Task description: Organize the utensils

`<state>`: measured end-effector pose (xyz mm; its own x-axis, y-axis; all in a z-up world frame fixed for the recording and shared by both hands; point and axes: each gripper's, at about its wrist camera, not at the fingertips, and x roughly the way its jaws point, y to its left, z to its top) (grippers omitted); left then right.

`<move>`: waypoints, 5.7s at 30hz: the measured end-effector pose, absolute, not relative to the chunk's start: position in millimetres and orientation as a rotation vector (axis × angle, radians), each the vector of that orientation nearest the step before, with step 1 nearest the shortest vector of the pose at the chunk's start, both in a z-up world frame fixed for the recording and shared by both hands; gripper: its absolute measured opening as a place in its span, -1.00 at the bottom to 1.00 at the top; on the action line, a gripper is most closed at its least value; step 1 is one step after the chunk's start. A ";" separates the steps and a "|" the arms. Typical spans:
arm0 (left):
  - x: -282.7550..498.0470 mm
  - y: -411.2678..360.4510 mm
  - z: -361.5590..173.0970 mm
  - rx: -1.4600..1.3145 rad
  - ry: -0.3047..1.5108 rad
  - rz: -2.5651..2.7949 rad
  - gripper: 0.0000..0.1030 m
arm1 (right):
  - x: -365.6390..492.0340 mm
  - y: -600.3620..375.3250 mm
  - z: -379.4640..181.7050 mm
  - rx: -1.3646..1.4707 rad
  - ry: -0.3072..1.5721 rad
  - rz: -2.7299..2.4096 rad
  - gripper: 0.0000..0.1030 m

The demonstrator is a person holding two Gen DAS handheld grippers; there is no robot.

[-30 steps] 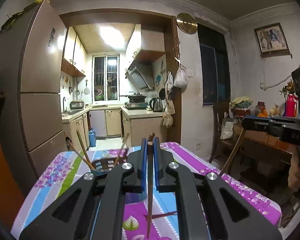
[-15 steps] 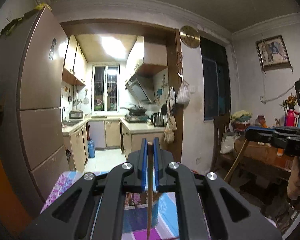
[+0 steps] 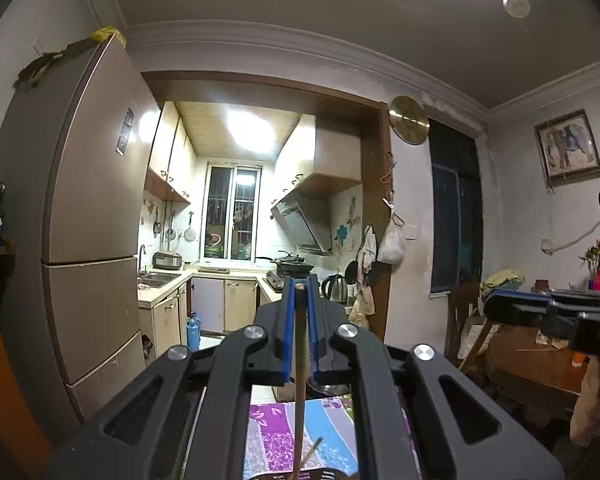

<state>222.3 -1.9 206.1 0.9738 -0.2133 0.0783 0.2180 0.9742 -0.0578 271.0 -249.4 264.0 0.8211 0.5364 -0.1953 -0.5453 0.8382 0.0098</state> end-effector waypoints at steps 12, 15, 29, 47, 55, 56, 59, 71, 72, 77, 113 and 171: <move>286.4 4.6 158.5 -0.058 0.047 -0.185 -0.91 | 342.4 -223.4 216.9 -0.012 0.310 0.577 -0.86; 297.5 5.7 145.7 -0.044 0.075 -0.174 -0.91 | 353.4 -218.2 206.2 -0.007 0.331 0.576 -0.86; 326.1 10.8 110.4 -0.028 0.157 -0.156 -0.91 | 381.6 -209.5 174.5 0.008 0.387 0.579 -0.86; 324.0 19.3 110.1 -0.050 0.166 -0.129 -0.60 | 385.3 -219.7 167.3 0.043 0.392 0.579 -0.41; 300.3 31.2 123.5 -0.080 0.121 -0.110 -0.05 | 360.4 -236.2 182.1 0.041 0.332 0.563 -0.33; 293.4 33.4 125.5 -0.081 0.109 -0.107 0.03 | 356.6 -237.4 183.2 0.039 0.326 0.562 -0.25; 273.8 37.9 128.3 -0.077 0.085 -0.107 0.20 | 334.9 -246.1 187.0 0.039 0.288 0.559 0.09; 149.1 65.9 81.3 -0.003 0.059 -0.038 0.89 | 188.7 -282.0 140.2 0.023 0.117 0.477 0.91; 143.5 67.6 77.1 -0.009 0.072 -0.036 0.89 | 179.5 -282.6 133.3 0.025 0.117 0.469 0.91; 115.4 69.2 45.1 -0.017 0.165 -0.033 0.89 | 136.9 -273.9 91.8 0.043 0.140 0.439 0.91; 13.8 38.6 -4.5 -0.002 0.153 -0.045 0.89 | 46.1 -242.9 19.6 0.075 0.166 0.284 0.91; -89.4 23.4 -26.8 0.043 0.063 -0.080 0.89 | -86.6 -246.4 -2.3 -0.003 0.090 0.245 0.91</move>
